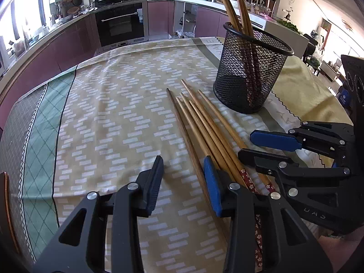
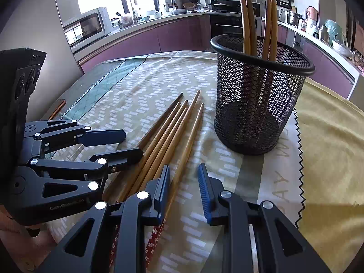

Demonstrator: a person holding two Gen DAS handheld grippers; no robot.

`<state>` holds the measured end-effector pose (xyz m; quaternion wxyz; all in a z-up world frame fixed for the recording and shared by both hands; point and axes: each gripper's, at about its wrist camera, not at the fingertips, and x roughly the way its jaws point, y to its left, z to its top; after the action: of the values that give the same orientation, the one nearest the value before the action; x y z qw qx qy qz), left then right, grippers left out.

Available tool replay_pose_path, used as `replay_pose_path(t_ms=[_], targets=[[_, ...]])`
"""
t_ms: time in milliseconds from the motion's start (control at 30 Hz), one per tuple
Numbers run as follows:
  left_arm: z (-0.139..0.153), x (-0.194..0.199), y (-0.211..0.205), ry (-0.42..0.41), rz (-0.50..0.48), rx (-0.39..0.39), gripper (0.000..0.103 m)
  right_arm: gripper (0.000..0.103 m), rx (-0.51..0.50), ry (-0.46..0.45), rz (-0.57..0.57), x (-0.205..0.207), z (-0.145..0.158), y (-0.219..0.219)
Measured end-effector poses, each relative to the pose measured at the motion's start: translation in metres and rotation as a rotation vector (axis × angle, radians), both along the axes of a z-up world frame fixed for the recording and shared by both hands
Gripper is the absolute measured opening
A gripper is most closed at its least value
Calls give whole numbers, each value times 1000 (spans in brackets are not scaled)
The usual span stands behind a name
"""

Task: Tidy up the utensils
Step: 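Grasp a chopstick with the left tool while the right tool grasps another, then lift both held chopsticks and insert them into the mesh cup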

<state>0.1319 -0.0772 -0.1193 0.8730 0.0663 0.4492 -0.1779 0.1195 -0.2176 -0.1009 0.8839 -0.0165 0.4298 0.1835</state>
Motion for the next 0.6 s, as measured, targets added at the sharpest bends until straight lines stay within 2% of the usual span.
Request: replay_pose_path(t_ms=[133,233,367,600], targets=[[0,13,0,9,18,-3,35,23,0,-4,-8,8,0,4],[1,24,1,17,38,-11,25,14,16,-4,-27,14,-1,2],[1,31,2,28,63,-34,10,8,65,14,-46,19,-2,-7],[1,28,7,33,91,-69,8,6,117,27,-60,19,-2,-16]])
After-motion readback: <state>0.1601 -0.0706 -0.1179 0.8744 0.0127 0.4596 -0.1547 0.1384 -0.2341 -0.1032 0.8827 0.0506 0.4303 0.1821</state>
